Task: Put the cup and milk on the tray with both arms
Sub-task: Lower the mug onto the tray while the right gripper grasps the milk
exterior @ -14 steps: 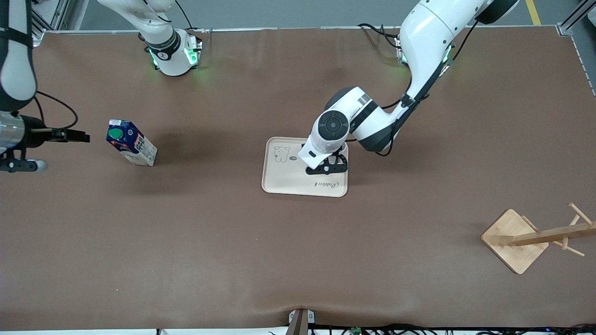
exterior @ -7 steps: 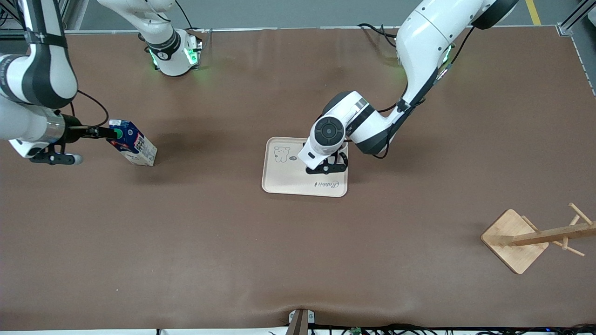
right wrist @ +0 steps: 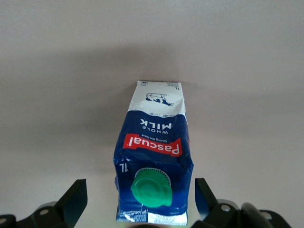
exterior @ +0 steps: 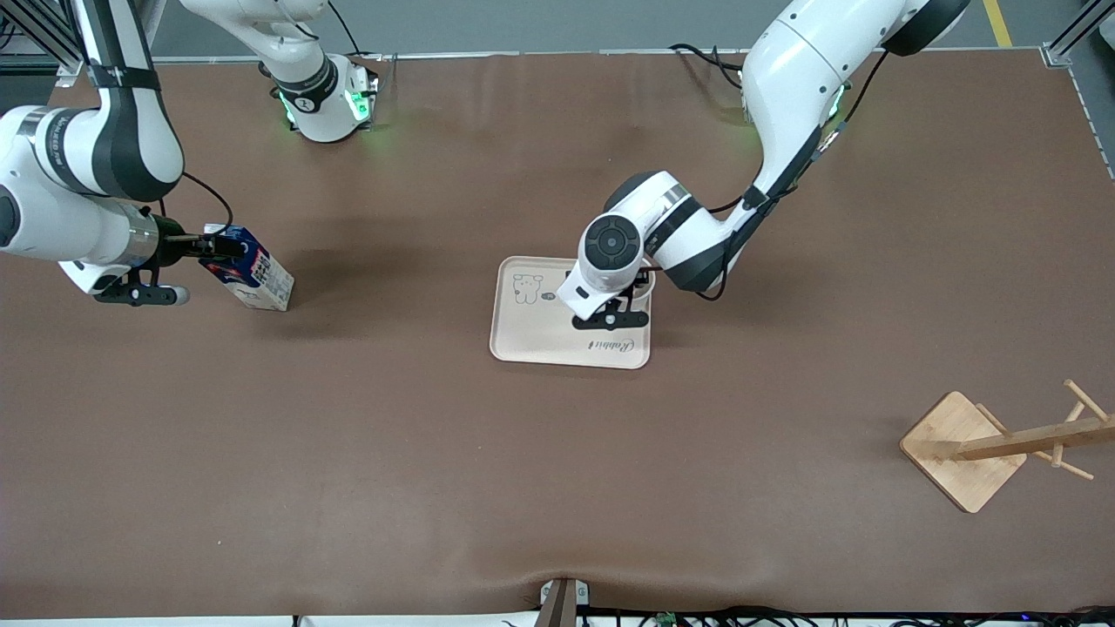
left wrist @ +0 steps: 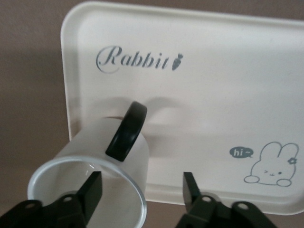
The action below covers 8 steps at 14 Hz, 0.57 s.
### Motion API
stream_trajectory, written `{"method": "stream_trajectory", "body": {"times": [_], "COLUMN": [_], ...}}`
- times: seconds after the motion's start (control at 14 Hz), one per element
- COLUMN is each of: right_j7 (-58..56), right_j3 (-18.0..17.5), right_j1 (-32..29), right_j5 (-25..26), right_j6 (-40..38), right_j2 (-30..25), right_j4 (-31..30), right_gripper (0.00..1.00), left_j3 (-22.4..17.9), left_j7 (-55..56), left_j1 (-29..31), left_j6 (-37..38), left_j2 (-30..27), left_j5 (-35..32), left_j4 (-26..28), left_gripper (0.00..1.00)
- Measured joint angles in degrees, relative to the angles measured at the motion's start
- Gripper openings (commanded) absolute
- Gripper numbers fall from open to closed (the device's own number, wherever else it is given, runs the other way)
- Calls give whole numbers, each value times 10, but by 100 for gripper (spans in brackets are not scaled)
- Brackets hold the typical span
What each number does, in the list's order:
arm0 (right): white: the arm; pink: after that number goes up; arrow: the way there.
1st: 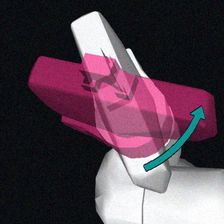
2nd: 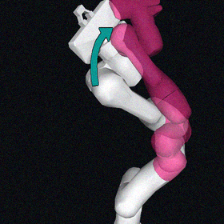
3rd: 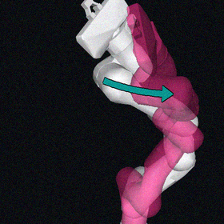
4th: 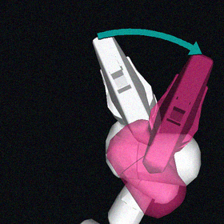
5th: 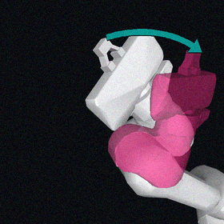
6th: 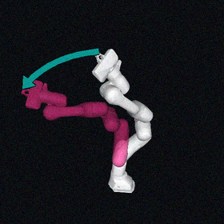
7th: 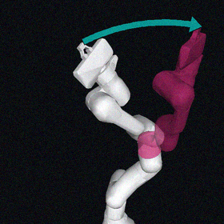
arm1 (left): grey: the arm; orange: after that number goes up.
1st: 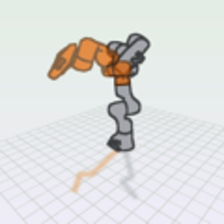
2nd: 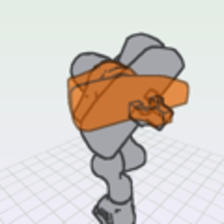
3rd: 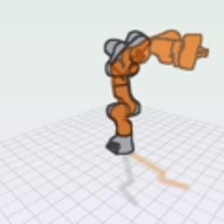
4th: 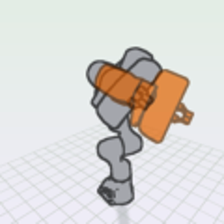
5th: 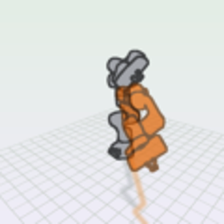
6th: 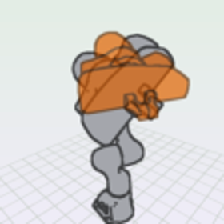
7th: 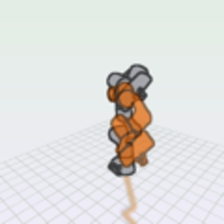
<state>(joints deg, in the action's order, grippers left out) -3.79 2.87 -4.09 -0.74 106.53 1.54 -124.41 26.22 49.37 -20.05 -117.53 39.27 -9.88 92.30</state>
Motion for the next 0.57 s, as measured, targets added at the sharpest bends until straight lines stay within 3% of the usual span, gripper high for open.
{"method": "stream_trajectory", "body": {"times": [0.21,0.36,0.43,0.5,0.57], "right_j7": [0,0,0,0,0], "right_j3": [1,1,1,1,1], "right_j1": [-2,-5,-5,-5,-5], "right_j5": [0,0,0,0,0], "right_j6": [19,28,30,30,27], "right_j2": [0,0,0,0,-1], "right_j4": [-24,-39,-45,-48,-48], "right_gripper": [98,30,12,0,0], "left_j3": [-1,-2,-3,-3,-3], "left_j7": [0,0,0,0,-2], "left_j1": [4,12,26,47,72], "left_j6": [57,112,133,147,157], "left_j2": [-4,-18,-32,-49,-69], "left_j5": [0,-1,-2,-2,-2], "left_j4": [-49,-93,-108,-116,-120], "left_gripper": [100,100,100,100,100]}}
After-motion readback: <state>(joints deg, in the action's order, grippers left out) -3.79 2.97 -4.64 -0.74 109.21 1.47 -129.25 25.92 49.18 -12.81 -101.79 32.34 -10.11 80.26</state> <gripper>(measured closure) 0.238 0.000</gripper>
